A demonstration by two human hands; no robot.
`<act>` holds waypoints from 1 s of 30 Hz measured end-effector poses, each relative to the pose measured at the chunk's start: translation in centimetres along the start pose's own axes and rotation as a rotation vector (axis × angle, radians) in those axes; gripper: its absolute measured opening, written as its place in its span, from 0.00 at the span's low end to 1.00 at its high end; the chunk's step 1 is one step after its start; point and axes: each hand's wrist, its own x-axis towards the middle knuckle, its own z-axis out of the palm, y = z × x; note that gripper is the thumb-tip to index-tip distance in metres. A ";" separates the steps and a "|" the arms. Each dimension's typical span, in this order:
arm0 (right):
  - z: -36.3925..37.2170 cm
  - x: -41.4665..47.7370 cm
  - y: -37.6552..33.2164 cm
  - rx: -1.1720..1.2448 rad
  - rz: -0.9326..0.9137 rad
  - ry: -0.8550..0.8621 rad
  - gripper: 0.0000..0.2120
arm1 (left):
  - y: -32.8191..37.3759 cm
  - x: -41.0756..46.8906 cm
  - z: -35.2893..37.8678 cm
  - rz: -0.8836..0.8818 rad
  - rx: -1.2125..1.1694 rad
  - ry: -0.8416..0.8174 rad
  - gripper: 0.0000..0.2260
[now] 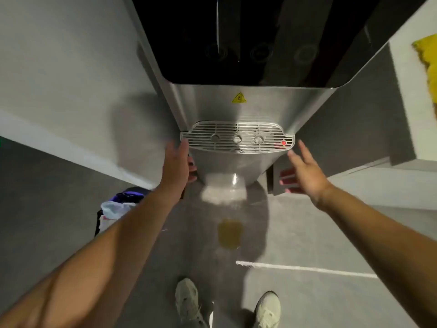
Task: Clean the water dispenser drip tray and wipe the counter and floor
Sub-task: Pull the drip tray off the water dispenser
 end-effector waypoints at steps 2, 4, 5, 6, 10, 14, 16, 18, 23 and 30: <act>0.9 2.0 -0.6 -0.015 -0.014 0.008 0.25 | 0.0 1.6 0.9 0.029 0.028 -0.012 0.20; 1.6 3.9 -1.0 -0.007 0.017 0.020 0.20 | -0.3 2.9 1.5 0.073 0.095 0.012 0.19; 2.0 4.4 -0.8 0.000 0.025 0.038 0.19 | -0.7 3.3 1.5 0.089 0.130 0.023 0.18; 2.3 4.6 -0.6 0.010 0.025 0.055 0.18 | -1.0 3.5 1.4 0.099 0.167 0.026 0.18; 2.9 4.6 0.2 0.114 0.015 0.068 0.14 | -1.2 3.6 1.1 0.129 0.149 -0.007 0.10; 3.4 3.0 1.7 0.220 0.028 0.062 0.12 | -1.7 2.0 1.1 0.118 0.097 -0.018 0.08; 3.4 1.4 2.6 0.217 0.025 0.056 0.13 | -2.1 0.7 0.3 0.104 0.098 -0.026 0.08; 3.1 -1.1 3.1 0.211 0.025 0.051 0.13 | -2.1 -1.4 -0.7 0.101 0.110 -0.030 0.10; 1.7 -10.7 2.4 0.228 0.038 0.050 0.14 | 0.6 -9.5 -3.8 0.134 -0.016 -0.028 0.06; -2.4 -26.6 1.1 0.342 0.039 0.019 0.14 | 5.6 -23.6 -7.8 0.228 -0.002 -0.052 0.10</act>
